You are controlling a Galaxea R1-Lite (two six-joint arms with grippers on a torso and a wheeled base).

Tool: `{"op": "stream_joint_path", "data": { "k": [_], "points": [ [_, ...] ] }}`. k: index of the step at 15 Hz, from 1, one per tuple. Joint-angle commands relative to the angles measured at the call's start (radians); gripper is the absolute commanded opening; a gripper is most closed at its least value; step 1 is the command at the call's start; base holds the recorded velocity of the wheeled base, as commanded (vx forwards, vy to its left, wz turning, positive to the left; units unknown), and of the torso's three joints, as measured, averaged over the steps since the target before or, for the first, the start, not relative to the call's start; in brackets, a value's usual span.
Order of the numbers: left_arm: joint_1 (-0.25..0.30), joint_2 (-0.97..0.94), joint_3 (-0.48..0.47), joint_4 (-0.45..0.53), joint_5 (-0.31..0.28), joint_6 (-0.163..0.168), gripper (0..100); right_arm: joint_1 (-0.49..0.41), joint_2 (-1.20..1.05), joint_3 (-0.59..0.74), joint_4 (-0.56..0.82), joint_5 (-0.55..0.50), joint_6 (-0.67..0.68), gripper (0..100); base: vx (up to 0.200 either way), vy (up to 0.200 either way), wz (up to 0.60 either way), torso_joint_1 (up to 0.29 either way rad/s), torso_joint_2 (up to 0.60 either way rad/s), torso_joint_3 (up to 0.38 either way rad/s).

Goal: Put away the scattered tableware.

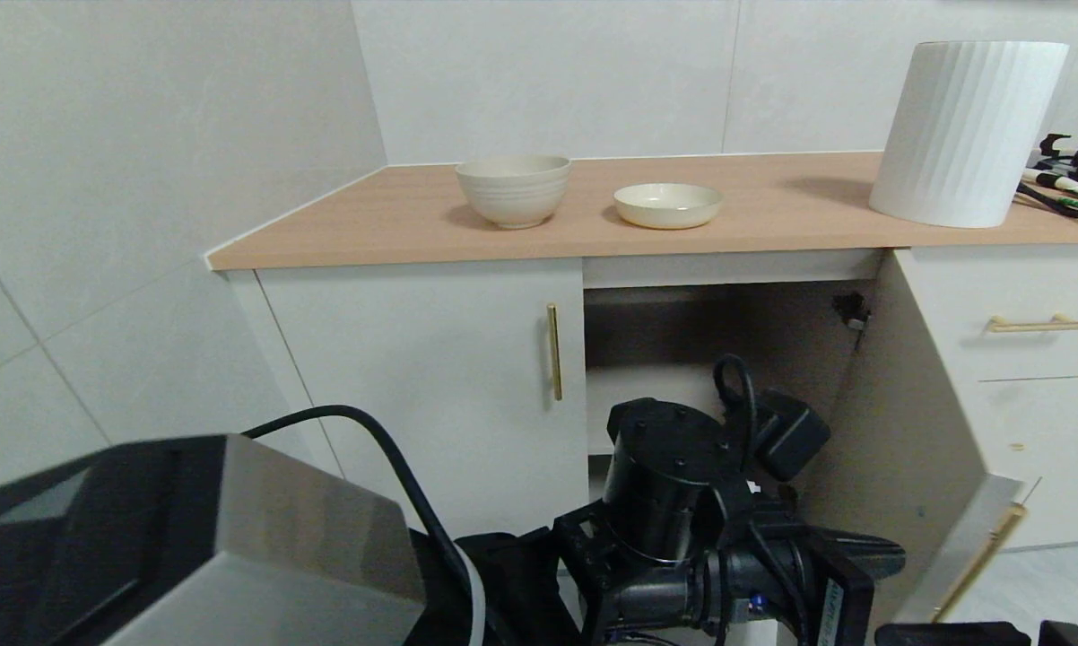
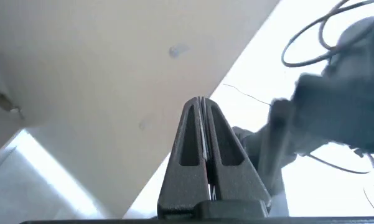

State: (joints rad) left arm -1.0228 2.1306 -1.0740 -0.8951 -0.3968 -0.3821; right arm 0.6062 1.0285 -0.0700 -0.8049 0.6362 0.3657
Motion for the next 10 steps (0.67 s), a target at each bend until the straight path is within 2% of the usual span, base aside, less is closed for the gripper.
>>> {"op": "stream_joint_path", "data": {
  "k": [1, 2, 3, 4, 6, 7, 8, 9, 10],
  "points": [
    [0.029, -0.069, 0.055, -0.001, 0.006, -0.001, 0, 0.060, -0.209, -0.131, 0.236, 0.013, -0.001, 100, 0.000, 0.000, 0.00, 0.000, 0.00, 0.000],
    [0.092, -0.098, 0.108, -0.015, 0.006, -0.003, 0, 0.060, -0.220, -0.179, 0.340, 0.010, -0.001, 100, 0.000, 0.000, 0.00, 0.000, 0.00, 0.000],
    [0.104, -0.106, 0.123, -0.022, 0.006, -0.003, 0, 0.058, -0.217, -0.185, 0.351, 0.008, -0.001, 100, 0.000, 0.000, 0.00, 0.000, 0.00, 0.000],
    [0.176, -0.167, 0.204, -0.057, 0.009, 0.000, 0, 0.053, -0.166, -0.192, 0.360, -0.003, -0.002, 100, 0.000, 0.000, 0.00, 0.000, 0.00, 0.000],
    [0.254, -0.253, 0.281, -0.056, 0.039, 0.006, 0, 0.033, -0.039, -0.248, 0.355, -0.082, -0.005, 100, 0.000, 0.000, 0.00, 0.000, 0.00, 0.000],
    [0.302, -0.330, 0.336, -0.033, 0.046, 0.008, 0, 0.029, 0.054, -0.297, 0.355, -0.158, -0.031, 100, 0.000, 0.000, 0.00, 0.000, 0.00, 0.000],
    [0.349, -0.419, 0.376, 0.030, 0.047, 0.019, 0, 0.026, 0.140, -0.341, 0.355, -0.237, -0.074, 100, 0.000, 0.000, 0.00, 0.000, 0.00, 0.000],
    [0.398, -0.523, 0.398, 0.147, 0.081, 0.029, 0, 0.017, 0.225, -0.404, 0.355, -0.336, -0.105, 100, 0.000, 0.000, 0.00, 0.000, 0.00, 0.000],
    [0.429, -0.621, 0.399, 0.292, 0.170, 0.029, 0, 0.006, 0.282, -0.459, 0.363, -0.389, -0.107, 100, 0.000, 0.000, 0.00, 0.000, 0.00, 0.000]
  ]
}}
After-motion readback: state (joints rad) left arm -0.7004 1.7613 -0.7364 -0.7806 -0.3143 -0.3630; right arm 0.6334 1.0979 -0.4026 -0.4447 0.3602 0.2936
